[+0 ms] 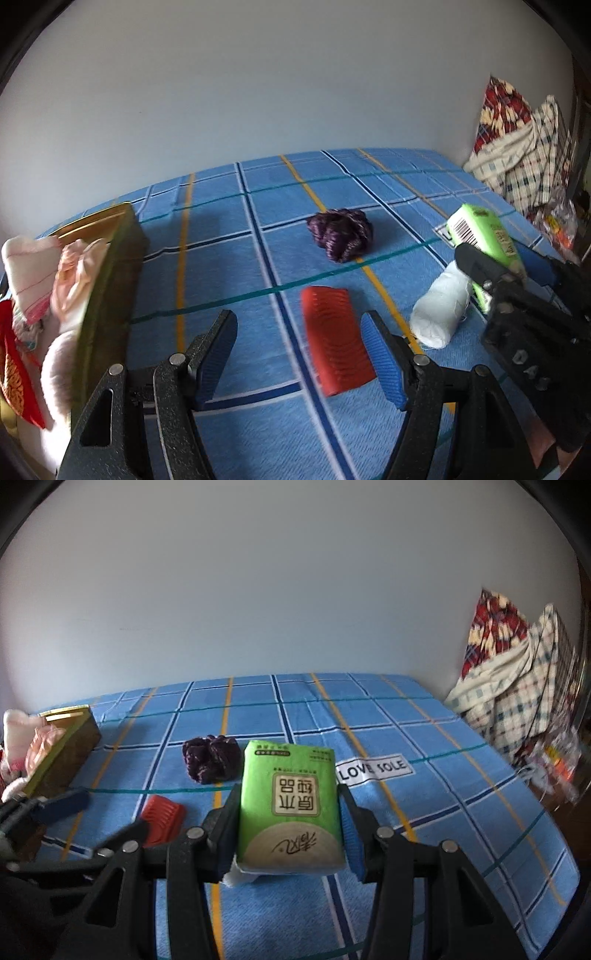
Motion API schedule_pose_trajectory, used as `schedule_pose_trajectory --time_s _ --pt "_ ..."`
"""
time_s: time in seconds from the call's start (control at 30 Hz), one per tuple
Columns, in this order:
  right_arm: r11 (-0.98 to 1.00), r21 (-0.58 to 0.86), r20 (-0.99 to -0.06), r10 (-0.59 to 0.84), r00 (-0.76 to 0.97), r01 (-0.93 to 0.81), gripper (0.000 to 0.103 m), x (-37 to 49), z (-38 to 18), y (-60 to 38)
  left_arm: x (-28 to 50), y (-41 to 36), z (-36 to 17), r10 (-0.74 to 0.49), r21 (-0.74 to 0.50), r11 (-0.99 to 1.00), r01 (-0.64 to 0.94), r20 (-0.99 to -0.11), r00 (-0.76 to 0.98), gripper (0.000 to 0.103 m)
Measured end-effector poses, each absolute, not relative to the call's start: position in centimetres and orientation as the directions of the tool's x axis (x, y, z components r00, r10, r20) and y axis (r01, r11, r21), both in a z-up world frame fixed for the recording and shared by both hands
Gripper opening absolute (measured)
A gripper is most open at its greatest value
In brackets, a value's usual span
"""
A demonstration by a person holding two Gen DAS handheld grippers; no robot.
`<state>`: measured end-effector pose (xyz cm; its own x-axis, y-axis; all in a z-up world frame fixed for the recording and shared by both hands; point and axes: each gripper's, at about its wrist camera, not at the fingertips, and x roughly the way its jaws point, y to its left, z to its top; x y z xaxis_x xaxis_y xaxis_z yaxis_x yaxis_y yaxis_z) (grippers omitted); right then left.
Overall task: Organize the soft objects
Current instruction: 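Grasp the green tissue pack with the right tool while the left tool grasps the red comb, then lift the red comb with the left tool while the right tool lifts the tissue pack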
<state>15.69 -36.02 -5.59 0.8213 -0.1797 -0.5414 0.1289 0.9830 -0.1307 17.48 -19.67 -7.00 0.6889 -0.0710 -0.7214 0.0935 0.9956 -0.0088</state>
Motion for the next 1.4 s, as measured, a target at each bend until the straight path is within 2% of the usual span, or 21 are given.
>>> schedule_pose_trajectory --time_s 0.1,0.53,0.6,0.67,0.9,0.97,1.4 --pt "0.986 -0.101 -0.535 -0.167 0.828 0.134 0.049 15.5 -5.4 -36.5 18.4 -20.0 -7.8 -0.059 0.006 0.995 0.096 -0.751 0.657 0.072" --pt "0.986 -0.085 -0.531 -0.166 0.831 0.143 0.049 15.3 -5.3 -36.7 18.9 -21.2 -8.7 -0.097 -0.015 0.99 0.138 -0.787 0.609 0.072" --pt "0.986 -0.084 -0.531 -0.164 0.832 0.141 0.049 15.3 -5.3 -36.7 19.0 -21.0 -8.8 -0.105 -0.027 0.99 0.137 -0.789 0.605 0.062" --pt "0.987 -0.076 -0.53 -0.161 0.833 0.143 0.049 15.3 -5.3 -36.9 18.7 -21.2 -8.7 -0.119 -0.022 0.986 0.164 -0.784 0.609 0.046" --pt "0.988 -0.059 -0.515 -0.155 0.843 0.146 0.049 15.0 -5.1 -37.1 18.0 -20.2 -8.6 -0.162 -0.056 0.98 0.189 -0.777 0.609 0.04" --pt "0.987 -0.06 -0.517 -0.156 0.842 0.146 0.049 15.0 -5.1 -37.0 17.8 -19.6 -8.3 -0.174 -0.079 0.981 0.178 -0.765 0.621 0.04" --pt "0.988 -0.074 -0.484 -0.155 0.861 0.137 0.049 14.5 -4.8 -36.7 15.4 -17.9 -6.1 -0.114 -0.032 0.992 0.121 -0.631 0.768 0.04"
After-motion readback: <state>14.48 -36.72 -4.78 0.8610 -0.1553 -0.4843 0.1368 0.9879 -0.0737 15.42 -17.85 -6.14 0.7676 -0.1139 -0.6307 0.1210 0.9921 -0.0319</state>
